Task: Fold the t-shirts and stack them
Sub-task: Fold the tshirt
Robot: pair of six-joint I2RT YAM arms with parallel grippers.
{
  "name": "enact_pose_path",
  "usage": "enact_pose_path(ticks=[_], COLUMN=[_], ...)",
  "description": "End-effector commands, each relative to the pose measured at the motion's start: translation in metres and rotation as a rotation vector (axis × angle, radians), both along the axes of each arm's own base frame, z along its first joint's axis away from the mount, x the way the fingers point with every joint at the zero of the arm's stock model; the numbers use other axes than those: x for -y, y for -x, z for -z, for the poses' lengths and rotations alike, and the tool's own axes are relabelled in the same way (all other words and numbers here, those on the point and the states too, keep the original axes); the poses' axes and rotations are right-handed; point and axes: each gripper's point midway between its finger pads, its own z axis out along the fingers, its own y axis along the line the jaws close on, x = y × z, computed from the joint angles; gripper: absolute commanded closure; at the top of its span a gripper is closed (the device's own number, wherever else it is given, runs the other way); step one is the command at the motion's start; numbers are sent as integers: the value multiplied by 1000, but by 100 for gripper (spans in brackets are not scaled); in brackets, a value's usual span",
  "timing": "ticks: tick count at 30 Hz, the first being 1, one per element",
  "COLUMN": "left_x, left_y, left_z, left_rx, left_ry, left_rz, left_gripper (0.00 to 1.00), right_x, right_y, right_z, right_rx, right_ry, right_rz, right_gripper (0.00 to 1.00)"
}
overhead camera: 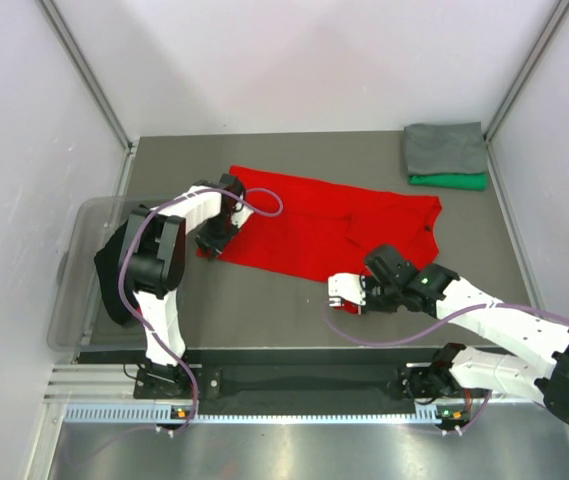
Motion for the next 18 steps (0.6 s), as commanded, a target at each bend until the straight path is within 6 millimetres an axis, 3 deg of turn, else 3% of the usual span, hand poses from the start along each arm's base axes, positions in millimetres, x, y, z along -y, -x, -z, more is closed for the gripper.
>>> enact_pose_path(ticks=[1, 8, 12, 18], left_x=[-5, -7, -7, -5], left_y=[-7, -6, -15, -50], left_z=[10, 17, 3, -51], left_rx=[22, -3, 42, 241], left_ry=[-35, -47, -47, -46], left_rz=[13, 36, 46, 60], left_gripper=[70, 100, 100, 100], right_x=[-2, 1, 8, 17], right_y=[-2, -2, -13, -32], right_z=[-3, -1, -16, -56], right_rx=[-2, -4, 27, 80], right_ry=[-29, -26, -52, -142], right_rz=[17, 30, 85, 171], right_gripper=[100, 100, 100, 100])
